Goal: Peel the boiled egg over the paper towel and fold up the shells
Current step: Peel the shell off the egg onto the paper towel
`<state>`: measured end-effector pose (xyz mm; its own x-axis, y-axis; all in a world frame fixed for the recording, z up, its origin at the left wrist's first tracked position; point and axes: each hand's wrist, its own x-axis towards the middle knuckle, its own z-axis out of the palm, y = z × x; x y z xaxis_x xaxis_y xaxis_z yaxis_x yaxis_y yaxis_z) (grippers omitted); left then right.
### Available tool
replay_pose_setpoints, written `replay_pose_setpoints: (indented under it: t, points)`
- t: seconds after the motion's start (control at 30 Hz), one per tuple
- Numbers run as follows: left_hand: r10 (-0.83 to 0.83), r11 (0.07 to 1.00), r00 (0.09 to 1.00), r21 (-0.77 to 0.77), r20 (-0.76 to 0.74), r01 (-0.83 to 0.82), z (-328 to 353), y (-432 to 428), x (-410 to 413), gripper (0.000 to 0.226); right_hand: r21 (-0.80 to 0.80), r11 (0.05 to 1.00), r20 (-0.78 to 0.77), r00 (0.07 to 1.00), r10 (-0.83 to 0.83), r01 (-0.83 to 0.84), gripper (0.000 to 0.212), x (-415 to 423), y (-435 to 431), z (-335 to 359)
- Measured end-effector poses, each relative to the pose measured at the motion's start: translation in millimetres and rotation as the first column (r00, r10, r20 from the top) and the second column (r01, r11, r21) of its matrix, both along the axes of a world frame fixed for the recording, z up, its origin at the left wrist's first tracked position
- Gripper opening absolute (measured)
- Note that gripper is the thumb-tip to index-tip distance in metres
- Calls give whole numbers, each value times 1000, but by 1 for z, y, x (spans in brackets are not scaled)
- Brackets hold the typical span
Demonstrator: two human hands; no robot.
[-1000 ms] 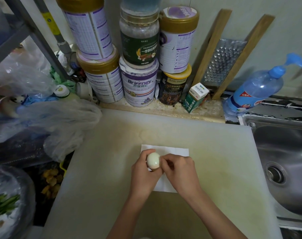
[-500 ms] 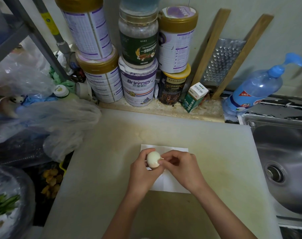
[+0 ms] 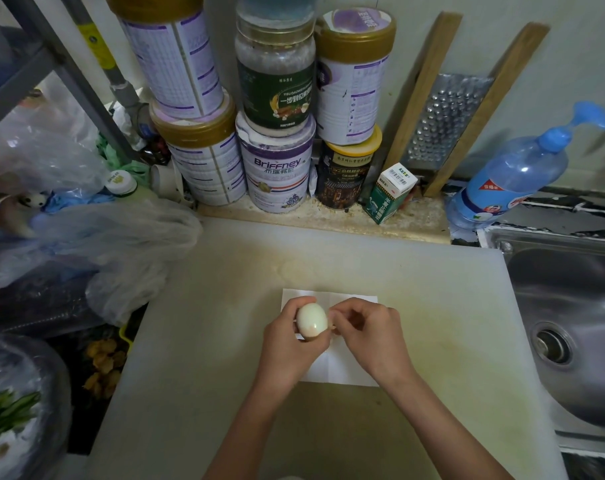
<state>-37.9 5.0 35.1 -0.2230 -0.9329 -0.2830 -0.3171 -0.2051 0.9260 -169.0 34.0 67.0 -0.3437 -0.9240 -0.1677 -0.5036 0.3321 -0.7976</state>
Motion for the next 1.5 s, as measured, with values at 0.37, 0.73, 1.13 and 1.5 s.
replay_pose_setpoints:
  t: [0.37, 0.73, 1.13, 1.5]
  points:
    - [162, 944, 931, 327, -327, -50, -3, 1, 8, 46, 73, 972, 295, 926, -235, 223, 12, -13, -4, -9]
    - [214, 876, 796, 472, -566, 100, -11, 1, 18, 61, 198, 979, 57, 998, 40, -51, 17, -8, 4, -25]
    - [91, 921, 862, 372, -499, 118, -12, 2, 21, 59, 51, 999, -64, 998, 16, -13, 16, -11, 1, -5]
    - [136, 932, 856, 358, -498, 61, -20, 2, 21, 58, 100, 995, -177, 983, 48, -30, 13, -8, 3, -6]
